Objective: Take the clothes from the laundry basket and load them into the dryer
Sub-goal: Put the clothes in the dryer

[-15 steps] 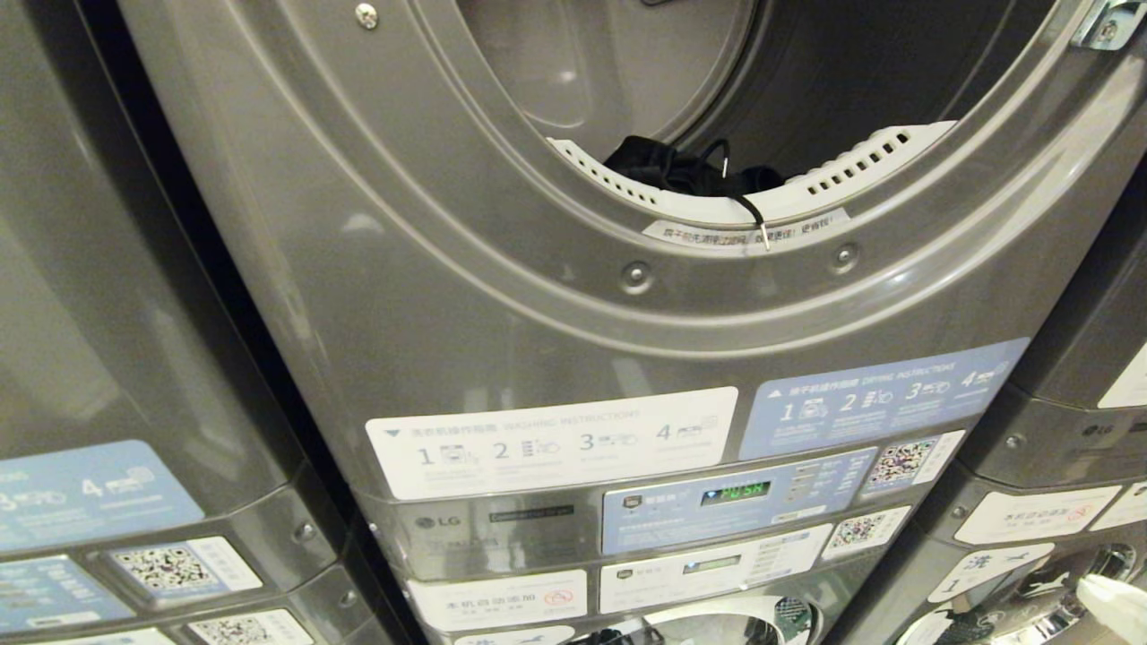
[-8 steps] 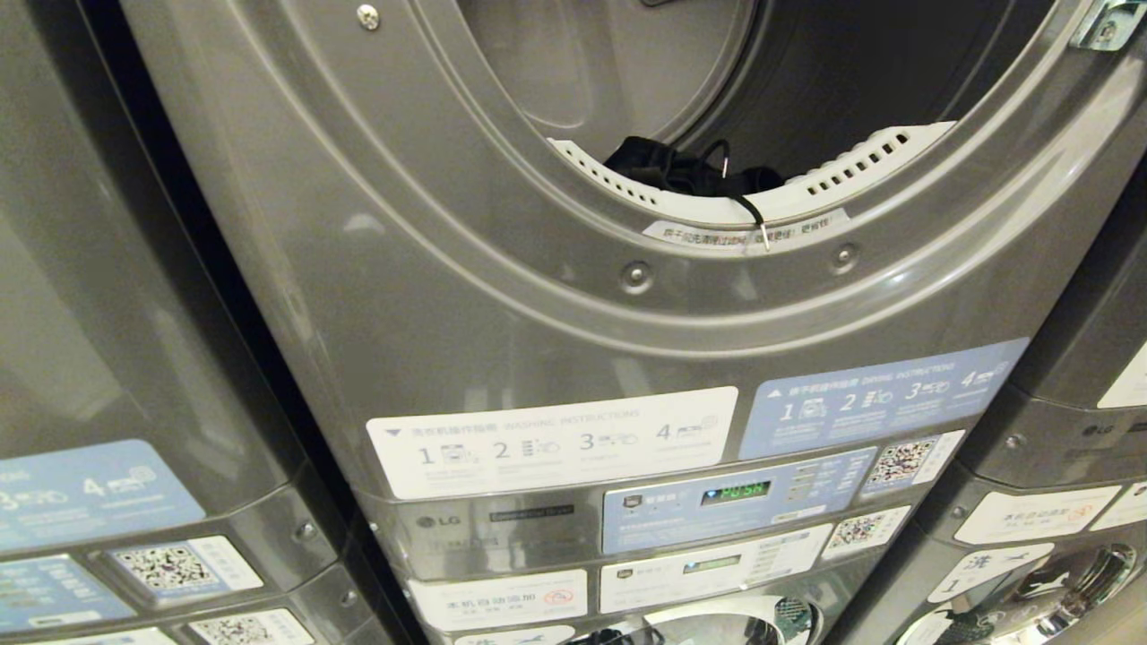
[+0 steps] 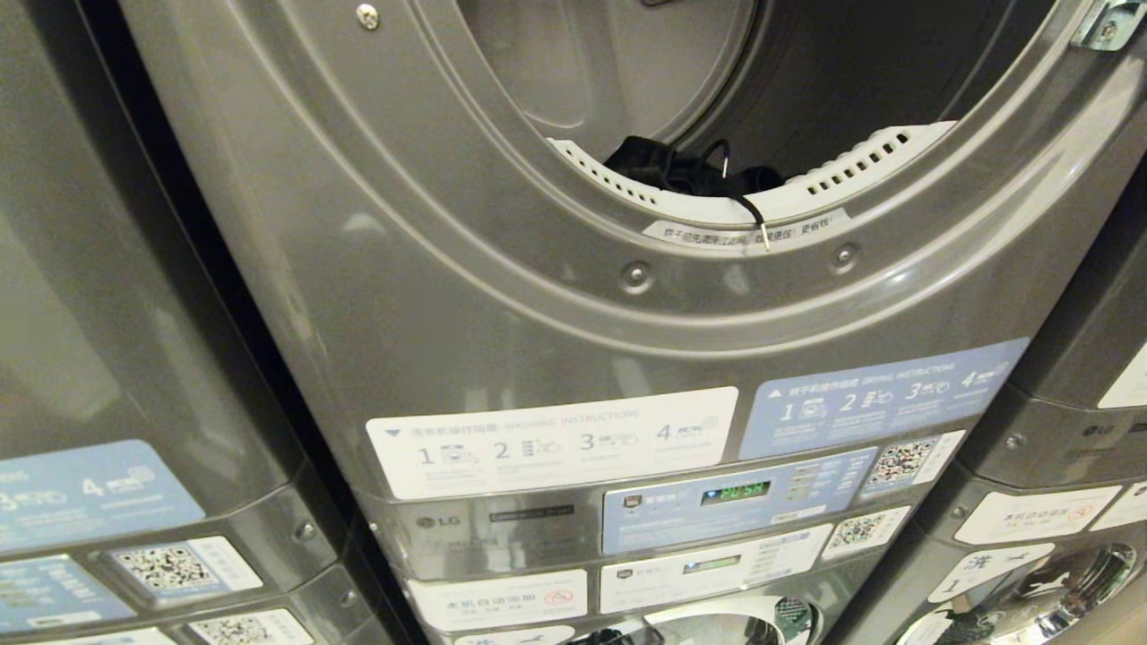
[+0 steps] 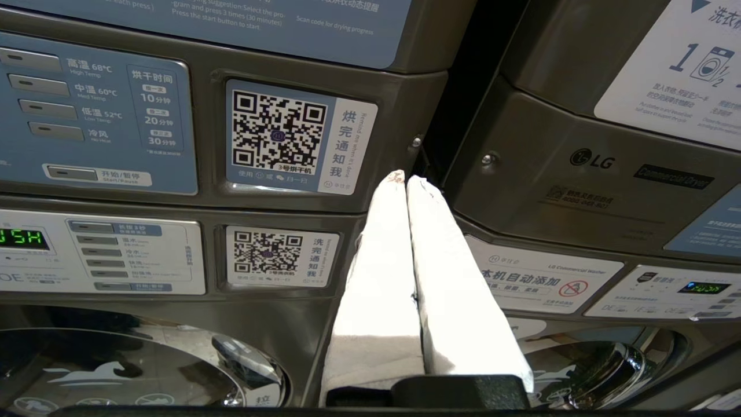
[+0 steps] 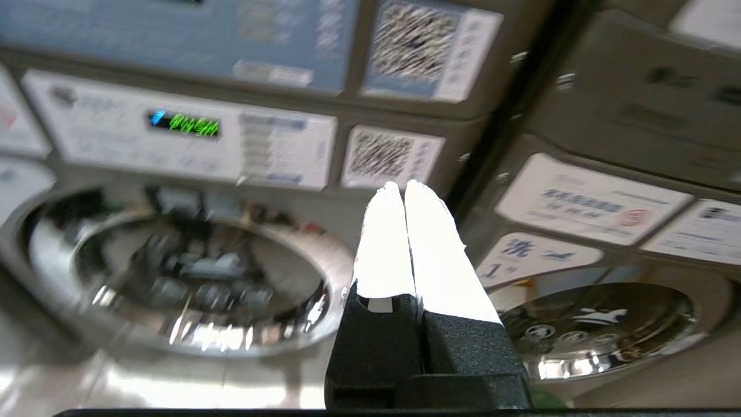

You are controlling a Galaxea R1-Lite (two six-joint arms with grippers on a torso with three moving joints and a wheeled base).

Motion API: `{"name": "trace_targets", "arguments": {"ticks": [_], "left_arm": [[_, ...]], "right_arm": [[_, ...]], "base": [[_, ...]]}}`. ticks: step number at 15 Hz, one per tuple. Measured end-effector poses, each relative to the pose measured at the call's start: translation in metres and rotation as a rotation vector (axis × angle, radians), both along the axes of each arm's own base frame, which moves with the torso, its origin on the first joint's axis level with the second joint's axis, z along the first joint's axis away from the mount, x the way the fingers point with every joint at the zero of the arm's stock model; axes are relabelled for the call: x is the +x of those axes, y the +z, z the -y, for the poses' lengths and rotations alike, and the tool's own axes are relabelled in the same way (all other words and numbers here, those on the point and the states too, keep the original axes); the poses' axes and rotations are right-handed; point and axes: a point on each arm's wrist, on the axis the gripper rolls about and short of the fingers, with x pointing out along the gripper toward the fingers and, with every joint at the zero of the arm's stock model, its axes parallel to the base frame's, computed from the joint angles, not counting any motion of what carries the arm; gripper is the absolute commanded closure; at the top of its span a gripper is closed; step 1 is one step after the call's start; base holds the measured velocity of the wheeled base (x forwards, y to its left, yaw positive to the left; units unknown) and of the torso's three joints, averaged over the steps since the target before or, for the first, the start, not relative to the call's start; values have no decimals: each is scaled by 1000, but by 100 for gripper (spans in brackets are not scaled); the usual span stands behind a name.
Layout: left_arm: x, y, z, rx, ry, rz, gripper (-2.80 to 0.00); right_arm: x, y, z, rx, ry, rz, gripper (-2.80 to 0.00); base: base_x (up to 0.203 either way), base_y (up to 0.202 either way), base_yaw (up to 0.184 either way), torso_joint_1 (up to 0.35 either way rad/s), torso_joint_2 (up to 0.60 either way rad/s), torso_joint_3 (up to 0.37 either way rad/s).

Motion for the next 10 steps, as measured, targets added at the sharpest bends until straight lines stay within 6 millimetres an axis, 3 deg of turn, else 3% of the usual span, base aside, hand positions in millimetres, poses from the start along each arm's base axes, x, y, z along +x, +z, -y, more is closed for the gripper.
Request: {"name": "trace_targets", "arguments": {"ticks": [10], "left_arm": [[0, 0, 0, 1, -1, 0, 0]], "right_arm": [[-6, -6, 1, 9, -46, 79, 0]], "base": [[0, 0, 0, 0, 0, 0]]}}
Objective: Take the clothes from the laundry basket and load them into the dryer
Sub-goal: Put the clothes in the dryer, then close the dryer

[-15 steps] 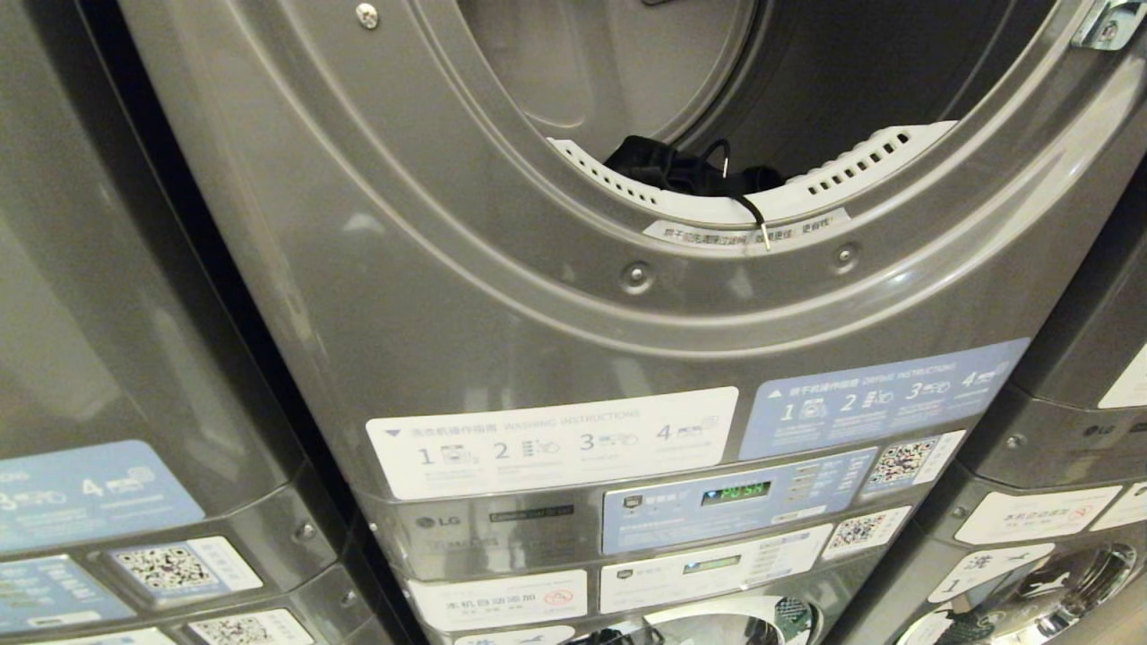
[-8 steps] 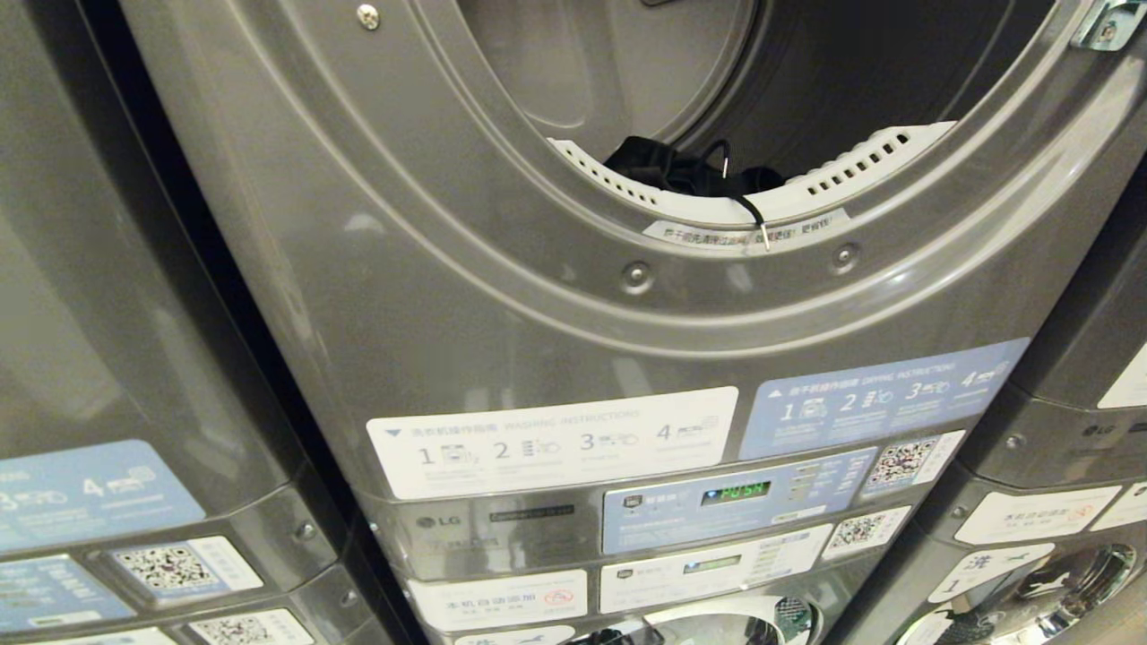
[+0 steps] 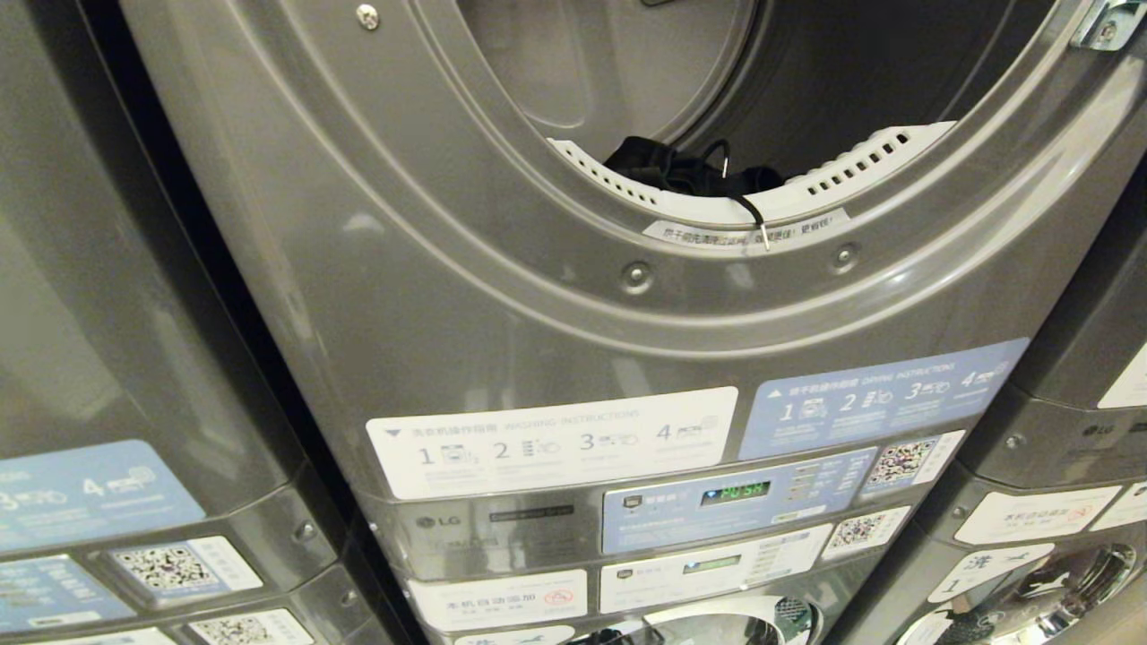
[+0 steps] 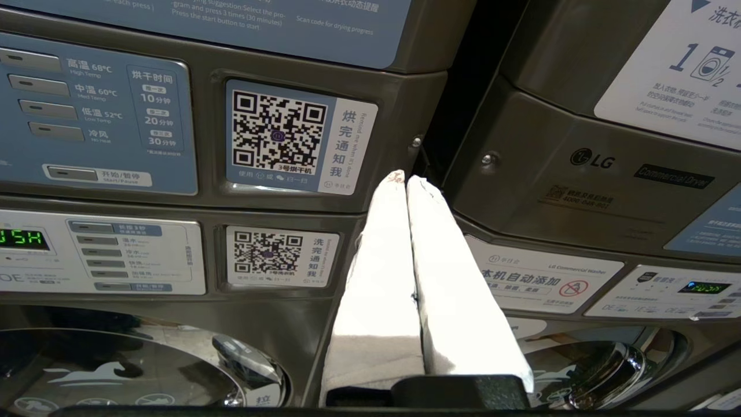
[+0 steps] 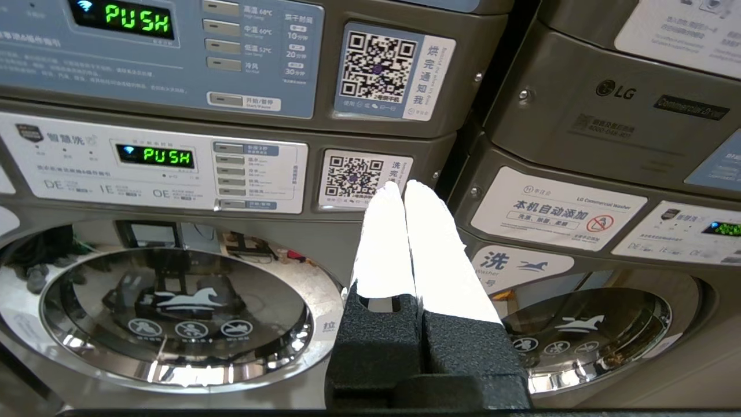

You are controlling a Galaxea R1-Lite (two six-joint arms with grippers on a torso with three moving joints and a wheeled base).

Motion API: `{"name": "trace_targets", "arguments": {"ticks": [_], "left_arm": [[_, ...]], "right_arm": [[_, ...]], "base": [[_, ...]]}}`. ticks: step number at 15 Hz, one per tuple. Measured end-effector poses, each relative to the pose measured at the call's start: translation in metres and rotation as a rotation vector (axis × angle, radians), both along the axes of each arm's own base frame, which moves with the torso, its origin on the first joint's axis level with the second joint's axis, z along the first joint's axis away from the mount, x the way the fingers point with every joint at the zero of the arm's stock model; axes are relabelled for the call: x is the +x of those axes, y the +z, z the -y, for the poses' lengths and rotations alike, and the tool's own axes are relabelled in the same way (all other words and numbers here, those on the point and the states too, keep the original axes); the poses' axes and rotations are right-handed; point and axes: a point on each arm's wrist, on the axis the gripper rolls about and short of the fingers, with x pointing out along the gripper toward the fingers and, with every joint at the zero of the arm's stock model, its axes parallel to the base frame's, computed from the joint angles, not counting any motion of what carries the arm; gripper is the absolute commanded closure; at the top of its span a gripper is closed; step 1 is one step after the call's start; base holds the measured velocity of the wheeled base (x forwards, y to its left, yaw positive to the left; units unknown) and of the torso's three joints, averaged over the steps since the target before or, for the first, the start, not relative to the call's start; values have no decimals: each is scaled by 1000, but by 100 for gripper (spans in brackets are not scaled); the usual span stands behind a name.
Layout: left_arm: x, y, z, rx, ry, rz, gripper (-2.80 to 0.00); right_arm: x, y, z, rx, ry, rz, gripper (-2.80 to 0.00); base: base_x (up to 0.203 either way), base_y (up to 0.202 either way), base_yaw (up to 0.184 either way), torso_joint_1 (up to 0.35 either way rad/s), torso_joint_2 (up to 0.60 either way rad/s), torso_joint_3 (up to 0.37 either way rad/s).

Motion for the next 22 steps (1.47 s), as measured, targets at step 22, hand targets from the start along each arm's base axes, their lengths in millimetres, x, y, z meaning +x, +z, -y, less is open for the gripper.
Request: {"name": "trace_targets", "arguments": {"ticks": [22], "left_arm": [[0, 0, 0, 0, 0, 0, 0]], "right_arm": [[0, -1, 0, 14, 6, -6, 0]], "base": [[-102, 0, 1, 2, 1, 2]]}}
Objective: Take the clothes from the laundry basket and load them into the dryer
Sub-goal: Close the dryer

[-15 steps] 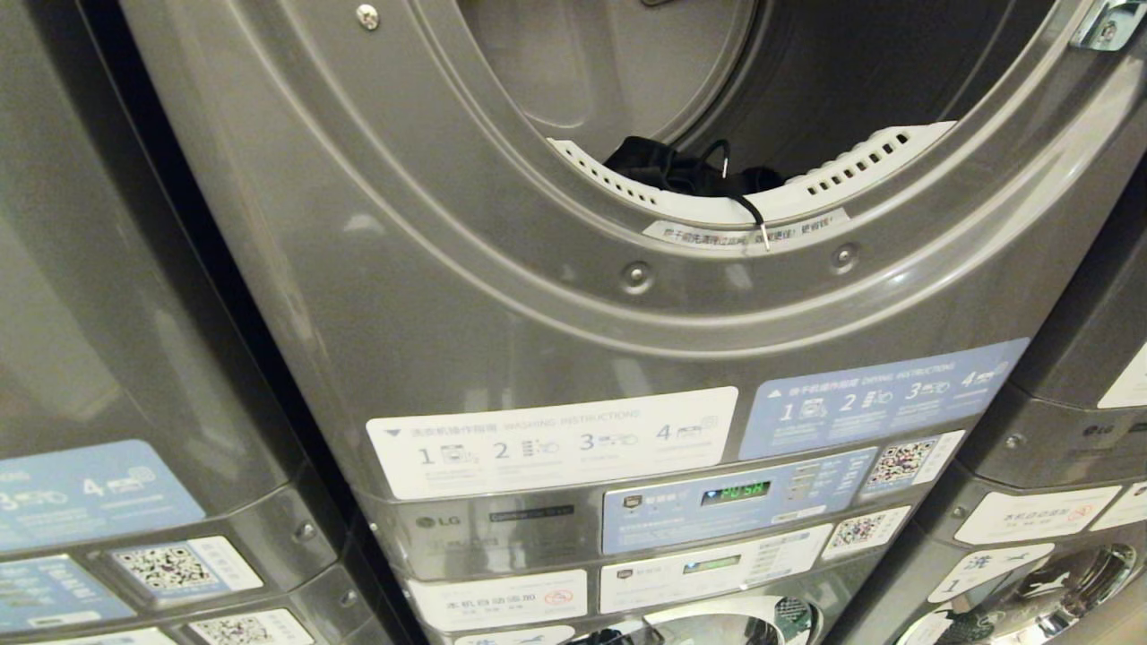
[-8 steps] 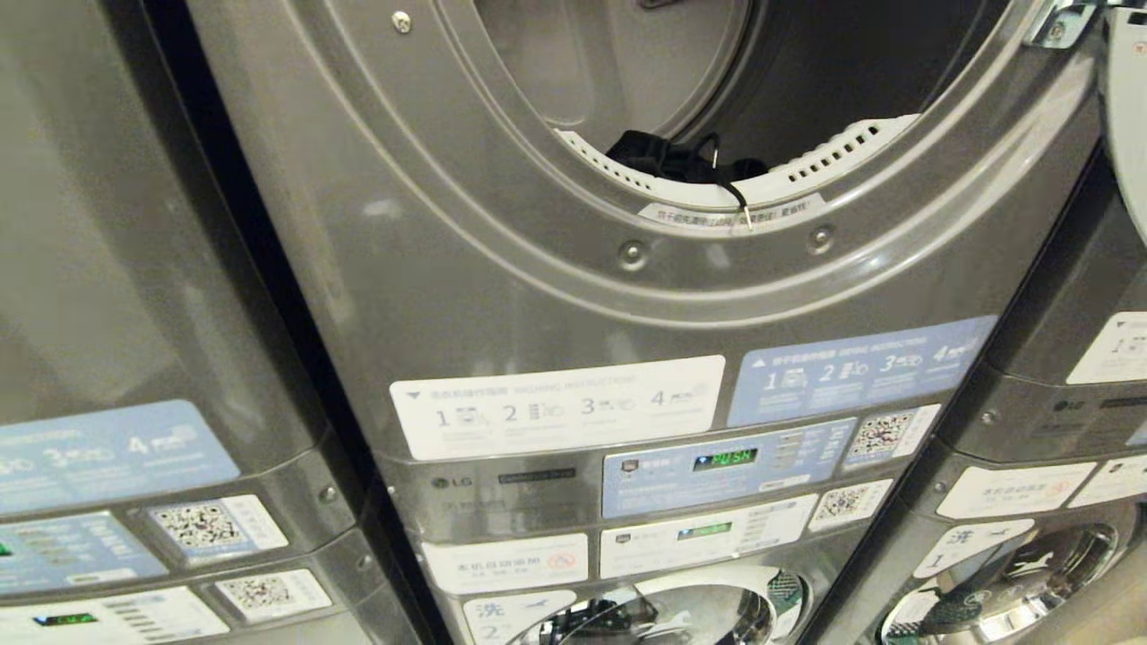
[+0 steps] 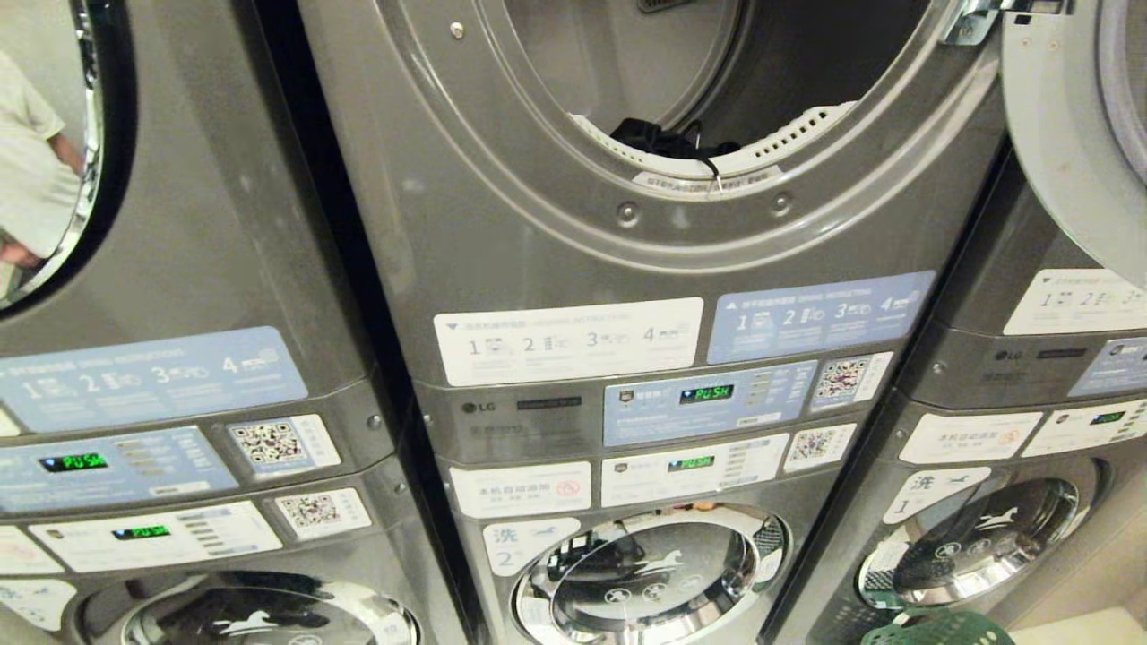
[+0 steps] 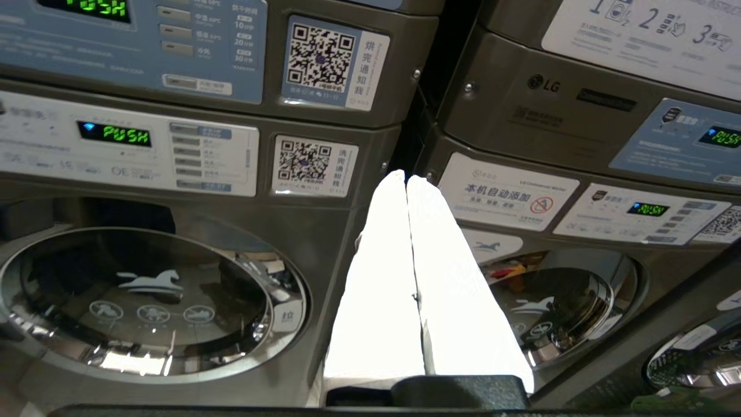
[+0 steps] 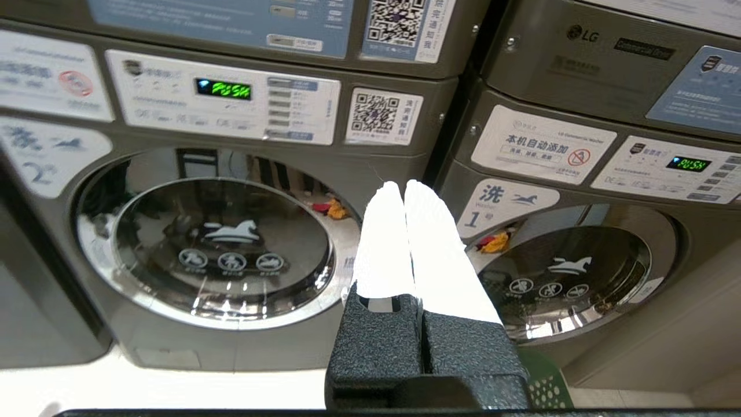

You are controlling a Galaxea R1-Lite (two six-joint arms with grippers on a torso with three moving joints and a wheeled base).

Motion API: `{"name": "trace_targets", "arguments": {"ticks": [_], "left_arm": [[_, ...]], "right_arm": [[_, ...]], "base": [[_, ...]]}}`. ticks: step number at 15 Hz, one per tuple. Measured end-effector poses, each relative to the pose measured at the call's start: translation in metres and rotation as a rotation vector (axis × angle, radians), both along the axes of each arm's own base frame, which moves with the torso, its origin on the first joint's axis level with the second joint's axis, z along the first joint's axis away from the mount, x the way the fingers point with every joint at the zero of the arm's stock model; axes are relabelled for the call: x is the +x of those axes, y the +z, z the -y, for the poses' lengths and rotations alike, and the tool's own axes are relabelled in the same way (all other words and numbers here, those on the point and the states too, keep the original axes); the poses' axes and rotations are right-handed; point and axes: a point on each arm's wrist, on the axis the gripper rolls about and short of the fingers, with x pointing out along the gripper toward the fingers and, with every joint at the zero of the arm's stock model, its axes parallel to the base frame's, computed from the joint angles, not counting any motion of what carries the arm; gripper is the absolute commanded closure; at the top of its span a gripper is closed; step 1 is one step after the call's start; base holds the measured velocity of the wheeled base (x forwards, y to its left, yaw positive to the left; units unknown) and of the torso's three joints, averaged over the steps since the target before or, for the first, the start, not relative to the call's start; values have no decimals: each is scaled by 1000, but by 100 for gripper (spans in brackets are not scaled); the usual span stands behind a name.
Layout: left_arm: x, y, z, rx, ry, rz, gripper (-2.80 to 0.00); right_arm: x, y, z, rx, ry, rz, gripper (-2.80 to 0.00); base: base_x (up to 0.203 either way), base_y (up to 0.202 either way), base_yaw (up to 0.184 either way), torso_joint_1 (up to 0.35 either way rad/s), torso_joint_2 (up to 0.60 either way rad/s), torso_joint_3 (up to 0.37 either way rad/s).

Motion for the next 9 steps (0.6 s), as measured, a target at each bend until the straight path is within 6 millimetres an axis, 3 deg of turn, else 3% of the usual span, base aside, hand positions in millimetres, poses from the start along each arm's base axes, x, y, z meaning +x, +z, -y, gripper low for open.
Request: {"name": "trace_targets", "arguments": {"ticks": [9], "left_arm": [[0, 0, 0, 1, -2, -1, 0]], "right_arm": [[0, 0, 0, 3, 0, -1, 0]], "base": [[0, -8, 1, 4, 2, -1]]}}
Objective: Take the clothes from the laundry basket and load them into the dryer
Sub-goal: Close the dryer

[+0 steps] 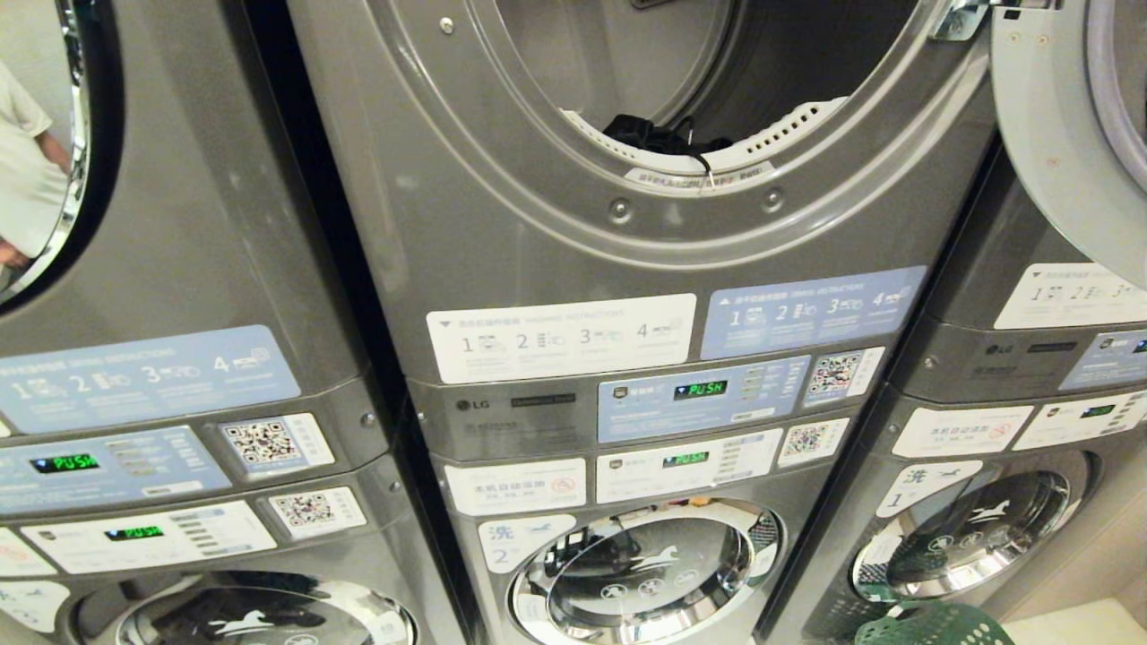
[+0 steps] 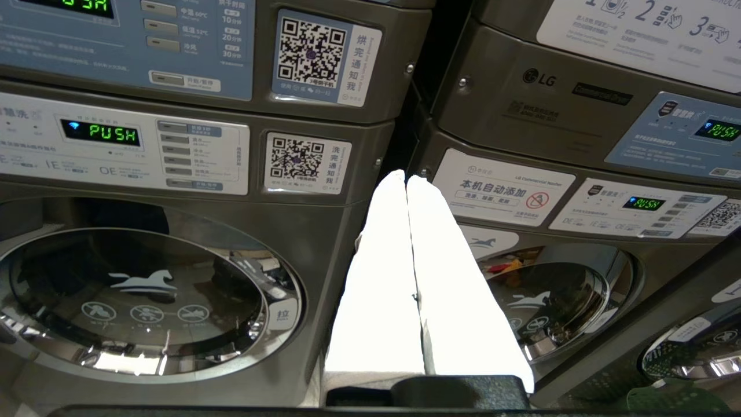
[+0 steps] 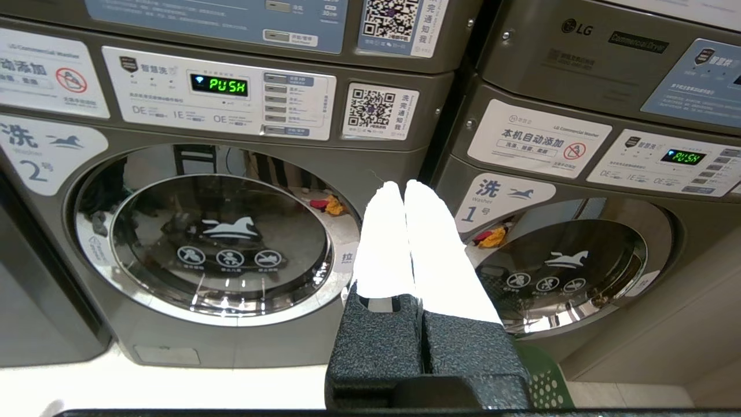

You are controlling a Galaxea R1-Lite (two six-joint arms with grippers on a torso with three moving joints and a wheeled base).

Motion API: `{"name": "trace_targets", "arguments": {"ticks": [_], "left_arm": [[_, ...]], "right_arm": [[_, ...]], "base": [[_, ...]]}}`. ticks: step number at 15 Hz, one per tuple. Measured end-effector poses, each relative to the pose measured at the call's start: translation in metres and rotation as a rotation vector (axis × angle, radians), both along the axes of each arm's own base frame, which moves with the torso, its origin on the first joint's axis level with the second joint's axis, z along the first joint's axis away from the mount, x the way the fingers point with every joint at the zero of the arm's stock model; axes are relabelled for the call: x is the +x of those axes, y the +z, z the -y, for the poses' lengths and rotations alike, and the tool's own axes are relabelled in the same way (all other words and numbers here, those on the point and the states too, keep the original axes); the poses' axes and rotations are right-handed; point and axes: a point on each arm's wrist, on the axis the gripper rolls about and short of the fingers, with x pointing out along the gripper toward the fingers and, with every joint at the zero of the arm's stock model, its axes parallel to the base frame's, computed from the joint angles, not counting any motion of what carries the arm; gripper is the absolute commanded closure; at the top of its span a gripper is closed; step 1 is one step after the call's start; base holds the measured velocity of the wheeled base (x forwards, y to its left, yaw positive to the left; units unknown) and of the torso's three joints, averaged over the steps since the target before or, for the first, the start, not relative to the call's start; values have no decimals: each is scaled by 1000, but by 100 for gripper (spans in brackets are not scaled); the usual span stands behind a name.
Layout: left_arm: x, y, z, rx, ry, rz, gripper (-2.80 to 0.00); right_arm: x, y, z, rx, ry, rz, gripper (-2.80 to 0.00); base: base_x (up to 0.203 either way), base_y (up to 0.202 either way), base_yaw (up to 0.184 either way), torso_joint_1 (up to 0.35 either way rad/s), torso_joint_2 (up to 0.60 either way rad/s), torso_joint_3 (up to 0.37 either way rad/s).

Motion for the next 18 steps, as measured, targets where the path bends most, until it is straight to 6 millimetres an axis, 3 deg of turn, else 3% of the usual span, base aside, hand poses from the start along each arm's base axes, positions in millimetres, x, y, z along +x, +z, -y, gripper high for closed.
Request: {"name": "trace_targets", "arguments": {"ticks": [18], "left_arm": [[0, 0, 0, -2, 3, 1, 0]], "right_arm": [[0, 0, 0, 2, -2, 0, 0]], "base": [[0, -189, 2, 1, 3, 2]]}}
